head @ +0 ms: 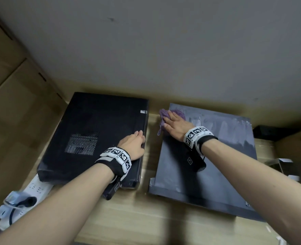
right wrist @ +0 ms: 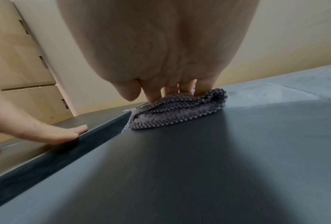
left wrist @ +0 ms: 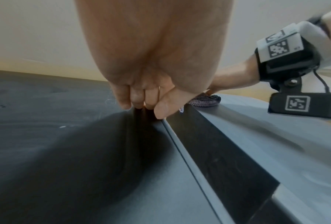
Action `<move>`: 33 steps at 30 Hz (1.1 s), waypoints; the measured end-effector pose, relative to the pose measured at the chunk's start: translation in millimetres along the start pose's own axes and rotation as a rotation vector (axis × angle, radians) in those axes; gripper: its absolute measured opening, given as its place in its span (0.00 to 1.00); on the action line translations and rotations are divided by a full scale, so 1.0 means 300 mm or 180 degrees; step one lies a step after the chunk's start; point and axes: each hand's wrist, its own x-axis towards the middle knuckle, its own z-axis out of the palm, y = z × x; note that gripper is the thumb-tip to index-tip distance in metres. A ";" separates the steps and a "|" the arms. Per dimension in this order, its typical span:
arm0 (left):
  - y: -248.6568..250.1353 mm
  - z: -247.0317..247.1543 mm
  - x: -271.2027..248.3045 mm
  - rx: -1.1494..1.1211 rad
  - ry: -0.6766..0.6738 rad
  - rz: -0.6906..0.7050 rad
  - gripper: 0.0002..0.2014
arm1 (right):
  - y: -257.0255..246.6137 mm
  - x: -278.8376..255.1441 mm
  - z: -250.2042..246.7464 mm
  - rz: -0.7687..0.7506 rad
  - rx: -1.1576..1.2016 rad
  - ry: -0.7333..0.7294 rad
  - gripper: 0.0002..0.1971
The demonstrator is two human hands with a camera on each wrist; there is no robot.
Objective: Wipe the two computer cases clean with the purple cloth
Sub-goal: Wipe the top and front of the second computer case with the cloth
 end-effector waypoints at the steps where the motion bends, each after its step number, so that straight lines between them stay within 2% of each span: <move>1: -0.001 0.002 -0.002 -0.0024 -0.0007 0.0005 0.35 | -0.009 -0.021 0.009 -0.0008 0.0011 0.0033 0.30; 6: -0.002 0.021 -0.016 -0.0173 0.0082 -0.0018 0.37 | -0.083 -0.211 0.112 -0.0247 0.0075 0.0054 0.29; 11: -0.026 0.049 -0.036 -0.0252 -0.0005 0.0126 0.42 | -0.202 -0.443 0.253 -0.0640 0.0027 0.0160 0.29; 12: -0.024 0.056 -0.041 -0.0222 0.0018 0.0153 0.42 | -0.227 -0.481 0.278 -0.0712 0.0011 0.0155 0.30; 15: 0.008 0.085 -0.052 -0.0210 0.0178 0.0198 0.39 | -0.270 -0.565 0.350 -0.0764 0.0076 0.0176 0.45; 17: 0.047 0.107 -0.071 -0.0276 0.0271 0.0320 0.36 | -0.277 -0.592 0.388 -0.0712 0.0091 0.0250 0.47; 19: 0.093 0.138 -0.087 -0.0234 0.0283 0.0635 0.32 | -0.284 -0.614 0.403 -0.0639 0.0109 0.0304 0.45; 21: 0.137 0.166 -0.096 -0.0237 0.0221 0.0825 0.32 | -0.279 -0.637 0.411 -0.0552 0.0144 0.0328 0.43; 23: 0.173 0.182 -0.098 -0.0260 0.0274 0.0978 0.32 | -0.248 -0.674 0.418 -0.0442 0.0199 0.0396 0.36; 26: 0.208 0.191 -0.090 -0.0257 0.0394 0.1196 0.30 | -0.137 -0.765 0.444 -0.0170 0.0275 0.0513 0.30; 29: 0.247 0.182 -0.084 -0.0088 0.0456 0.1357 0.28 | 0.009 -0.872 0.472 0.0206 0.0416 0.0655 0.37; 33: 0.313 0.168 -0.061 0.0117 0.0286 0.1402 0.31 | 0.177 -0.992 0.472 0.0911 0.0640 0.0781 0.28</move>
